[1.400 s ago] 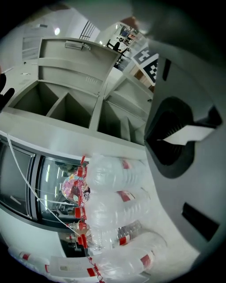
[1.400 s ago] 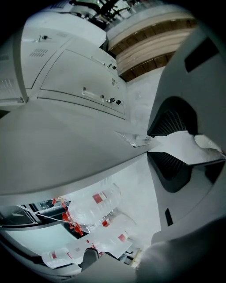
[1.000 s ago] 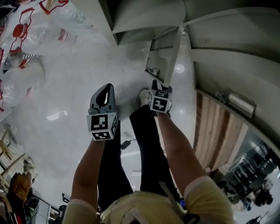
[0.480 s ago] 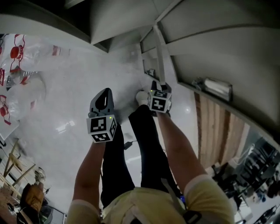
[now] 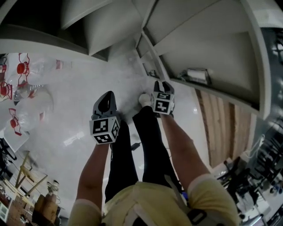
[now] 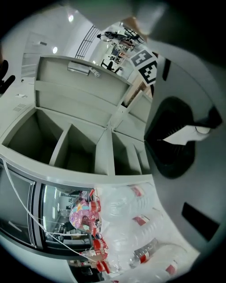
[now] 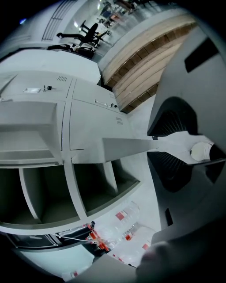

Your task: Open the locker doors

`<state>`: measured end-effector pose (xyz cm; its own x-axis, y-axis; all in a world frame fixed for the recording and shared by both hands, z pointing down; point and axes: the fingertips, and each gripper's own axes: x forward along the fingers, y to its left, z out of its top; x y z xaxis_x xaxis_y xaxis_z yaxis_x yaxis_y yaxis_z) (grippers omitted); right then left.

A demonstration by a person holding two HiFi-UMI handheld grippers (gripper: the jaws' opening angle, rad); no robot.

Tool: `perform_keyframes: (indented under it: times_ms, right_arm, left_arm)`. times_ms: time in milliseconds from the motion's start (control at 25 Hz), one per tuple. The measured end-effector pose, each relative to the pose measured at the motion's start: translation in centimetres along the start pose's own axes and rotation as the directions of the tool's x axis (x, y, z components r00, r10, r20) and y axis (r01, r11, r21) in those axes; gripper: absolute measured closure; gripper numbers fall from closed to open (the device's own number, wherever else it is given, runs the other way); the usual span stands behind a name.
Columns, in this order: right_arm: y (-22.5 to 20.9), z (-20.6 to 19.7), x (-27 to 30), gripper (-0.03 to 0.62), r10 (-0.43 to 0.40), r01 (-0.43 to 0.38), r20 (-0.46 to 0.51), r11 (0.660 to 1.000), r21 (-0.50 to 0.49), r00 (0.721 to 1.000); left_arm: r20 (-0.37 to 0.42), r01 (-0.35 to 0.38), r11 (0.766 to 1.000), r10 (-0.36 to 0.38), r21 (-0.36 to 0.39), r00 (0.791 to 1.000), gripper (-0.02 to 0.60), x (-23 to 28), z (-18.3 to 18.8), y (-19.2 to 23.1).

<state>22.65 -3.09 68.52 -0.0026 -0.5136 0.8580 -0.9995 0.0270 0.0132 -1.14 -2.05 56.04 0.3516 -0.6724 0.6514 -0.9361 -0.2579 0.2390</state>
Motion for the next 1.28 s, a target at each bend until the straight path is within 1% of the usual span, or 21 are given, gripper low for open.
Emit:
perform_keyframes:
  times_ms: [320,440,520,640,720,800,1040,1280]
  right_arm:
    - [0.3,2.8,-5.3,0.488,-0.011,0.004,0.085,0.997,0.079,0.996]
    - [0.6,3.5,-7.2,0.488,-0.008,-0.004,0.115,0.995,0.096,0.993]
    - [1.0,3.6,-8.5,0.488,-0.011,-0.003,0.126,0.994,0.11,0.992]
    - [1.8,4.0,-10.5,0.488,-0.019,-0.006,0.152,0.987,0.16,0.988]
    - [1.8,4.7,-11.8,0.488,-0.025,-0.013,0.195,0.982,0.189,0.98]
    - [1.4,5.6,-13.2,0.488,-0.031,-0.018,0.242,0.981,0.194,0.97]
    - [1.5,7.8,-18.7,0.488,-0.034,-0.038,0.318,0.975,0.218,0.947]
    - [2.2,11.1,-24.4,0.488,-0.022,-0.091,0.416,0.964,0.25,0.909]
  left_arm:
    - [-0.011,0.037,0.999,-0.036,0.033,0.999,0.577,-3.6,1.5,-0.3]
    - [-0.014,0.054,0.997,-0.053,0.058,0.998,0.577,-5.1,2.4,-0.2]
    - [-0.01,0.061,0.995,-0.06,0.075,0.998,0.577,-6.3,3.2,0.3]
    - [0.009,0.065,0.994,-0.066,0.083,0.998,0.577,-7.6,4.5,1.3]
    - [0.024,0.071,0.994,-0.074,0.087,0.997,0.577,-8.1,5.6,1.4]
    - [0.037,0.083,0.992,-0.087,0.096,0.996,0.577,-8.6,6.8,0.9]
    - [0.077,0.113,0.989,-0.121,0.095,0.99,0.577,-10.8,9.4,-0.1]
    - [0.107,0.157,0.98,-0.17,0.121,0.98,0.577,-13.5,12.3,-1.5]
